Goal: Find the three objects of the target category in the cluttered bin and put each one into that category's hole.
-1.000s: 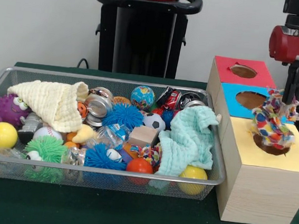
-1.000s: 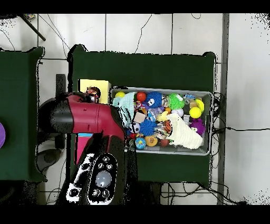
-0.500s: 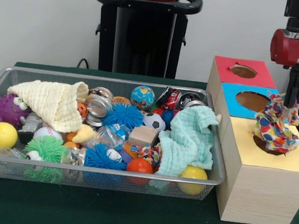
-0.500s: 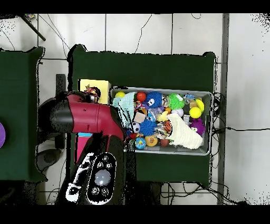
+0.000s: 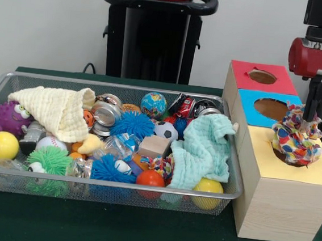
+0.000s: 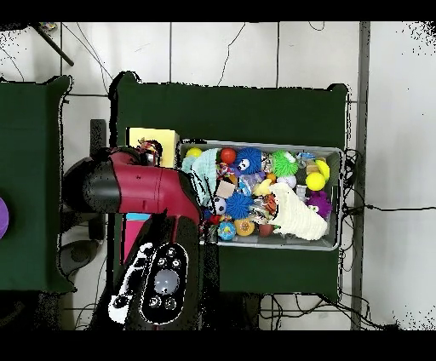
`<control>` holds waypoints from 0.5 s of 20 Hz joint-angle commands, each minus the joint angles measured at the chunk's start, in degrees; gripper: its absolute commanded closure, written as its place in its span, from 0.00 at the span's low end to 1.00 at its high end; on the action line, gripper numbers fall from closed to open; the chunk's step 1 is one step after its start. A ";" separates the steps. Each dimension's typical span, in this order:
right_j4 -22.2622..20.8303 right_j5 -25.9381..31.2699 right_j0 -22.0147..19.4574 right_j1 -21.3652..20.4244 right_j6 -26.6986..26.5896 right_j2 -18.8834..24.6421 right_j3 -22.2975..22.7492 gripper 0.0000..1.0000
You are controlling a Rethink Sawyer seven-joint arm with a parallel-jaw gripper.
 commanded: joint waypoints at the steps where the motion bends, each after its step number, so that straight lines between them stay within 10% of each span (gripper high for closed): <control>1: 1.92 -2.85 -1.91 1.68 13.72 1.47 1.55 1.00; 10: 2.02 -3.67 -2.69 1.48 13.34 2.43 2.75 1.00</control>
